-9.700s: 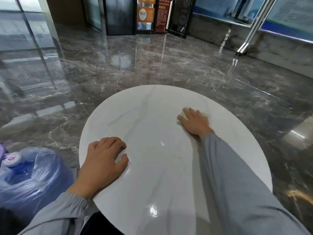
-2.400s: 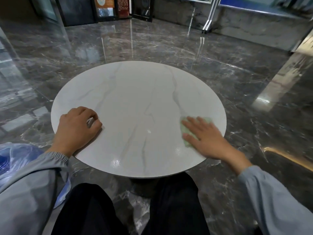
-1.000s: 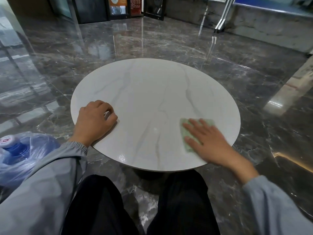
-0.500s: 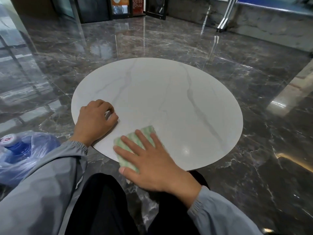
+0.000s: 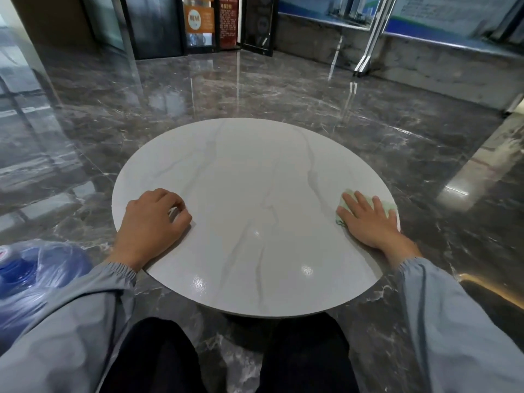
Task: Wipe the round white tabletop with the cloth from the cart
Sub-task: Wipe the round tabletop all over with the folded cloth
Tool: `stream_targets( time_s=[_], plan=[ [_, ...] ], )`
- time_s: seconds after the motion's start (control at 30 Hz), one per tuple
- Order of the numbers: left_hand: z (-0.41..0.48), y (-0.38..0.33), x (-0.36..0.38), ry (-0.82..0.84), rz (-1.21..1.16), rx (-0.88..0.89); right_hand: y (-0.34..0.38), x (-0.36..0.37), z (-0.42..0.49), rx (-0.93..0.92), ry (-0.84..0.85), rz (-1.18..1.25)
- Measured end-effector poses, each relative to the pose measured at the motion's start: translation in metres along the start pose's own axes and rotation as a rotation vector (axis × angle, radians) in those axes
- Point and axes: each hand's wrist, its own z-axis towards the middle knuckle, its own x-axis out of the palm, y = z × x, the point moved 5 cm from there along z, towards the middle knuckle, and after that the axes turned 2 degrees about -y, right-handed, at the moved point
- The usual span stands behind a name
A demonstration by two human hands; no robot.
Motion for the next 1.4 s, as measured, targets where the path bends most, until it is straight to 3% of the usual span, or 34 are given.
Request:
stream_targets(
  time_s=[0.1,0.27,0.33,0.4,0.53,0.67,0.77,0.87,0.97,1.13,1.2,1.3,1.4],
  plan=[
    [0.0,0.0,0.001,0.013,-0.004,-0.001,0.065,0.011,-0.001,-0.167,0.016,-0.042],
    [-0.001,0.002,-0.001,-0.011,-0.054,-0.006,0.209,0.052,-0.091,-0.715,0.034,-0.127],
    [0.0,0.003,-0.001,-0.018,-0.076,-0.002,0.237,0.065,-0.139,-0.904,0.051,-0.127],
    [0.001,0.005,0.0,-0.022,-0.081,-0.003,0.236,0.067,-0.155,-0.974,0.078,-0.107],
    [0.002,0.007,0.001,-0.018,-0.084,0.001,0.2,0.044,-0.1,-0.848,0.043,-0.042],
    [0.002,0.007,0.001,-0.015,-0.1,-0.013,0.107,0.016,0.006,-0.427,-0.043,-0.112],
    [0.002,0.008,0.001,-0.027,-0.136,-0.034,0.031,-0.006,0.051,-0.069,-0.044,0.01],
    [0.002,0.008,0.001,-0.042,-0.144,-0.043,0.021,-0.007,0.061,0.096,0.002,0.06],
    [0.003,0.009,0.002,-0.04,-0.142,-0.044,0.084,0.001,0.046,-0.089,0.017,0.026],
    [0.004,0.011,0.002,-0.046,-0.154,-0.056,0.223,0.053,-0.072,-0.765,0.02,-0.14],
    [0.004,0.009,0.0,-0.04,-0.154,-0.053,0.246,0.065,-0.115,-0.944,0.068,-0.11],
    [0.004,0.008,0.0,-0.023,-0.135,-0.037,0.242,0.055,-0.113,-0.97,0.084,-0.054],
    [0.004,0.008,0.001,-0.033,-0.115,-0.014,0.215,0.039,-0.061,-0.789,0.043,-0.033]
  ],
)
